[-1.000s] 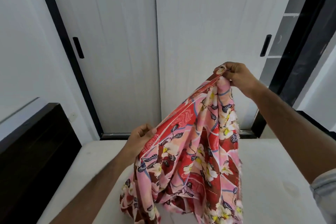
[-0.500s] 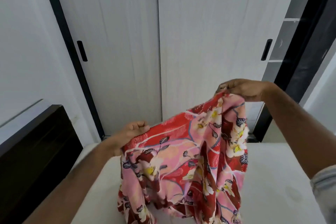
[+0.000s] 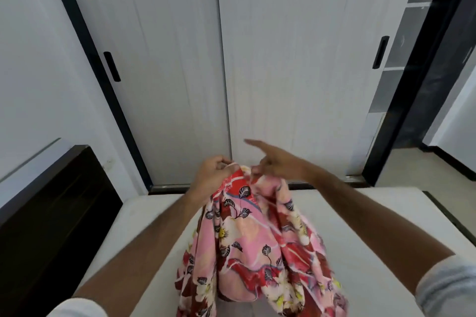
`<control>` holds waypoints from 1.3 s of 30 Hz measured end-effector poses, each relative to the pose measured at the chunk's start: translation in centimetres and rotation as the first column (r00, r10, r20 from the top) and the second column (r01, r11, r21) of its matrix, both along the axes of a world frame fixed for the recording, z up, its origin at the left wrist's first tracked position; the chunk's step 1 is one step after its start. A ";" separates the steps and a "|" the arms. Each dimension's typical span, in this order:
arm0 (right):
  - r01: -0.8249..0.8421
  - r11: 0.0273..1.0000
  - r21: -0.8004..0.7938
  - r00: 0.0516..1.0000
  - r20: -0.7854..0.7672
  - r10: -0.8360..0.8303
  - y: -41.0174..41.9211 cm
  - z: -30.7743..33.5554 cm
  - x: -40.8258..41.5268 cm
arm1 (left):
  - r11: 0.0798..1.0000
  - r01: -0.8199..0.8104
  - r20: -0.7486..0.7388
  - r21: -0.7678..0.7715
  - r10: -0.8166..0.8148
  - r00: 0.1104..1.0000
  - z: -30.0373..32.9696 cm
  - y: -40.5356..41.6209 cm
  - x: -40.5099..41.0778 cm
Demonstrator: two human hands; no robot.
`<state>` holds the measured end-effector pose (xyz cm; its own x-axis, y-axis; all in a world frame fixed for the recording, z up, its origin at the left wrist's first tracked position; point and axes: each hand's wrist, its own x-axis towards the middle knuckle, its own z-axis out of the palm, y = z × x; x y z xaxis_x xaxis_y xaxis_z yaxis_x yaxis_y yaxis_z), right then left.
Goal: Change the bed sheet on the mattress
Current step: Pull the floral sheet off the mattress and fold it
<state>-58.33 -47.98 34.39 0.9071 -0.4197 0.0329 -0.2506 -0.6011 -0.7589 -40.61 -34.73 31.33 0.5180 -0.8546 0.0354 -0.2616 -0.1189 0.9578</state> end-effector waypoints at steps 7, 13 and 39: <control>0.188 0.960 -0.208 0.981 0.094 -0.172 1.7 -1.1 2.6 | 0.976 0.159 0.186 -0.149 -0.130 0.974 -1.3 0.1 -2.2; 0.383 0.922 -0.050 0.840 0.435 -0.326 -0.8 1.9 3.0 | 0.974 0.214 0.162 -0.077 -0.199 0.966 -4.2 1.7 -3.0; 0.376 0.826 0.421 0.446 0.699 -0.559 -9.3 12.5 -4.7 | 0.920 0.348 0.475 -0.182 -0.228 0.850 -8.0 -2.1 -4.2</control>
